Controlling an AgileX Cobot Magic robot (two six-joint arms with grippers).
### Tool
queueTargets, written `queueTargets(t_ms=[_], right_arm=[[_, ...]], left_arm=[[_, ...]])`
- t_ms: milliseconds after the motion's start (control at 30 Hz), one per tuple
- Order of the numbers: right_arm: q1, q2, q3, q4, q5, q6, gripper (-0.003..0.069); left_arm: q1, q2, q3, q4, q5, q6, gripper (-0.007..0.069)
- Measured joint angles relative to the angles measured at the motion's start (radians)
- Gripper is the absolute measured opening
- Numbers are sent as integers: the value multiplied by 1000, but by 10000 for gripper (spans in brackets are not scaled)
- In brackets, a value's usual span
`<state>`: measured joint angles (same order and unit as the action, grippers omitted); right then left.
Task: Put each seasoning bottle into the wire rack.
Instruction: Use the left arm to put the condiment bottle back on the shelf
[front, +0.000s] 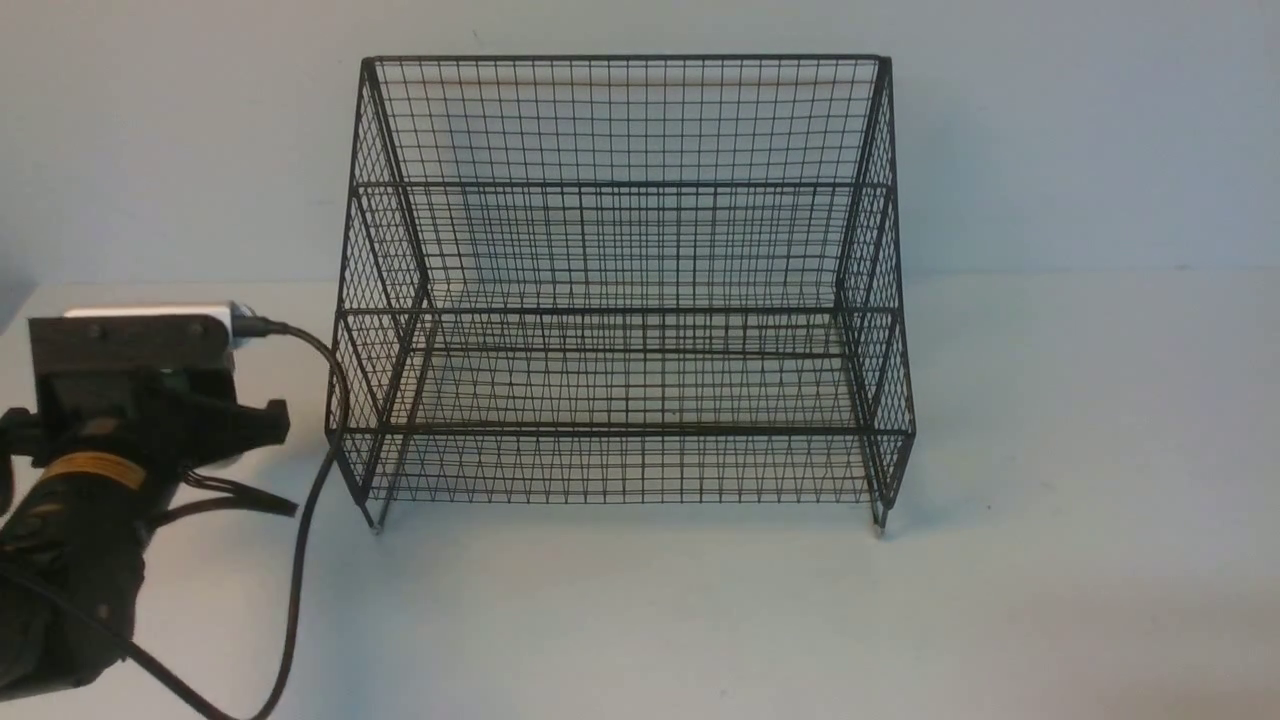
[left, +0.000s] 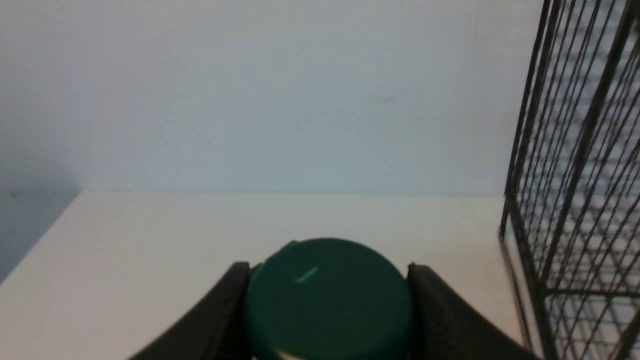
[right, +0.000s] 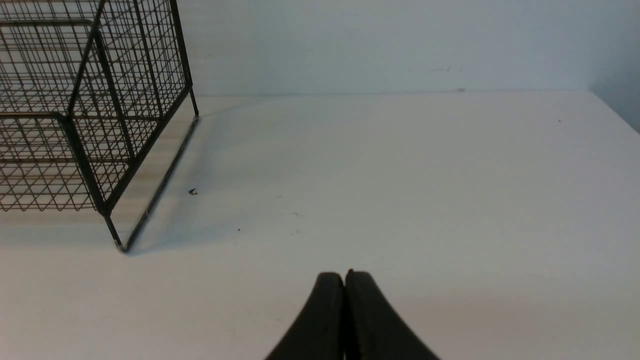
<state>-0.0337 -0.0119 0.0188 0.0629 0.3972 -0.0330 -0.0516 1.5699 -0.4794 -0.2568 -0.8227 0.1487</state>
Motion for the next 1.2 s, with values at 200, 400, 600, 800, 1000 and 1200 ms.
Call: queueTargets(t_ms=[200,400,600,800,1000,1200], right_arm=[[0,0,0,0,0,0,-17],[0,0,0,0,0,0,-17],[0,0,0,0,0,0,-17],[0,0,0,0,0,0,-17],[0,0,0,0,0,0,-17],[0,0,0,0,0,0,-17]], left_arm=[[0,-243,3,3,179,1,335],[-3,-463,9,92,377,-13,335],[-85,-574,10,211,432,-159,335],[-244,-492,10,292,351,-289,335],[-317,-300,-50,306,227,-302,335],[-320,-129,-139,310,210,-302,335]])
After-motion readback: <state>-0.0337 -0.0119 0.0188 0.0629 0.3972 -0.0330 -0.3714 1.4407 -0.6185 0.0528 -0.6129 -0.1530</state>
